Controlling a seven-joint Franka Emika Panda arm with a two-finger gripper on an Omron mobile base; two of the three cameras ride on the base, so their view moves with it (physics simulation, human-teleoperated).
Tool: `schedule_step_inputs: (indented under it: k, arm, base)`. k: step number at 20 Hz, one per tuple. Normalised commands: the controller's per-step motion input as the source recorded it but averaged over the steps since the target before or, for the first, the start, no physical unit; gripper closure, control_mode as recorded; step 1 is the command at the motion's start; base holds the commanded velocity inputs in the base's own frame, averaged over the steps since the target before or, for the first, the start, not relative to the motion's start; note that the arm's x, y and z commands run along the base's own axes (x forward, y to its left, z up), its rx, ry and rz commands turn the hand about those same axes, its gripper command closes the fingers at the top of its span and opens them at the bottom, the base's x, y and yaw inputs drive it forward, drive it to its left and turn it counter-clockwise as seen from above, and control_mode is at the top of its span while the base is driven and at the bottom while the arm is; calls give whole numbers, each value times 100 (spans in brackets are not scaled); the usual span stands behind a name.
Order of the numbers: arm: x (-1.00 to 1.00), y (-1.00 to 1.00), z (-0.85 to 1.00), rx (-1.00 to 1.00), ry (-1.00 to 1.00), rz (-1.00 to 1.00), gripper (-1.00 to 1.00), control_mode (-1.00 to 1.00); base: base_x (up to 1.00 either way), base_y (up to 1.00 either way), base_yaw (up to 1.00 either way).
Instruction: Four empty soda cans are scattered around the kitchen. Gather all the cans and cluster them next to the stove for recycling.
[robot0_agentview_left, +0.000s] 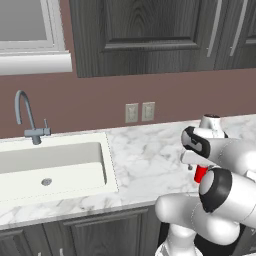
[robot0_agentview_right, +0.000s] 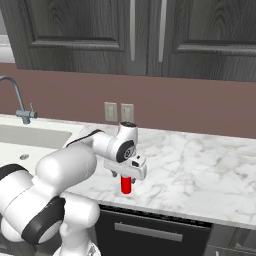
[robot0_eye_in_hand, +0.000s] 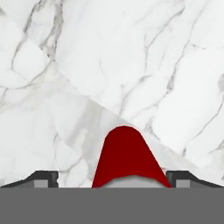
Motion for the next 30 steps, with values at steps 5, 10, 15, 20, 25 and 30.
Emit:
schedule_step_inputs:
  k: [5,10,15,20,25,30]
  arm:
    - [0,0,-5,0,0,0,100,-100]
    - [-4,0,0,0,0,0,100,-100]
    - [-14,16,13,0,-5,1,100,-100]
    - [-13,58,38,-4,-3,7,100,-100]
    - [0,71,38,-5,0,16,100,-100]
    - [0,62,35,-1,1,17,100,-100]
  base:
    - [0,0,0]
    - [0,0,0]
    - [0,0,0]
    - [0,0,0]
    - [0,0,0]
    - [0,0,0]
